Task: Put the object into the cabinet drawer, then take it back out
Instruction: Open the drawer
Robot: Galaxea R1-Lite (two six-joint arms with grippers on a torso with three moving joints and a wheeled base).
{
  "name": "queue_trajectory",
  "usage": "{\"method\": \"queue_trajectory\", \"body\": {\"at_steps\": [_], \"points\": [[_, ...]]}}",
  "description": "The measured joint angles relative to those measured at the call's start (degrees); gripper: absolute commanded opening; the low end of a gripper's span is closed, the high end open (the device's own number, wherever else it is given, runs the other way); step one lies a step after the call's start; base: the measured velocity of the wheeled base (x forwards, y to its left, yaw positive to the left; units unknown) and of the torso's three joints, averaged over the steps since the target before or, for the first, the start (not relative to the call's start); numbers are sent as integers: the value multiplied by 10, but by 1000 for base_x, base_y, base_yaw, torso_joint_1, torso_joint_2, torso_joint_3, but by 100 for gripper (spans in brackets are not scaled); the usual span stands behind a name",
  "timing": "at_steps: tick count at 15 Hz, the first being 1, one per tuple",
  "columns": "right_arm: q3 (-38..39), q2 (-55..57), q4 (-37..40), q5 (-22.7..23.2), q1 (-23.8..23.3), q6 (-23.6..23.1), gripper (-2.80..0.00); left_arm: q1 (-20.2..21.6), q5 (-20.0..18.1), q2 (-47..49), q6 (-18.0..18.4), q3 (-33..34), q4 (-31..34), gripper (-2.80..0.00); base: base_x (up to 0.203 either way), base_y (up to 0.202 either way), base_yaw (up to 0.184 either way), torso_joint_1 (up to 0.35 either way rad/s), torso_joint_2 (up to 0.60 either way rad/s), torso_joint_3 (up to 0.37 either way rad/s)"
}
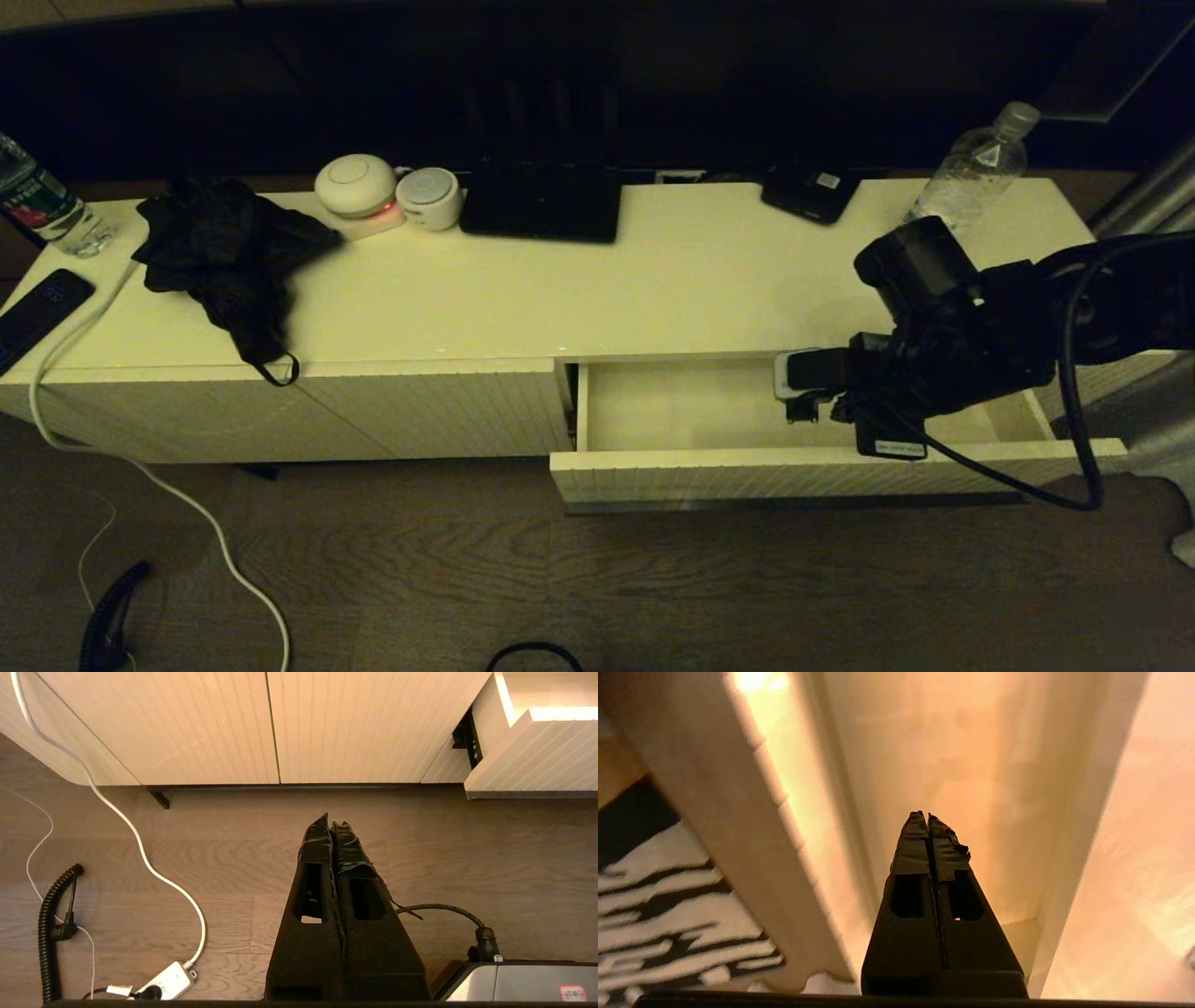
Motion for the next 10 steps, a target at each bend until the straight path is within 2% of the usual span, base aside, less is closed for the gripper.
{"method": "queue_trajectory", "body": {"at_steps": [7, 10], "points": [[16, 26, -102, -2, -8, -17, -280, 0, 0, 0, 0, 0, 0, -280, 0, 0, 0, 0, 0, 0], [20, 34, -103, -3, -8, -19, -280, 0, 0, 0, 0, 0, 0, -280, 0, 0, 0, 0, 0, 0]]}}
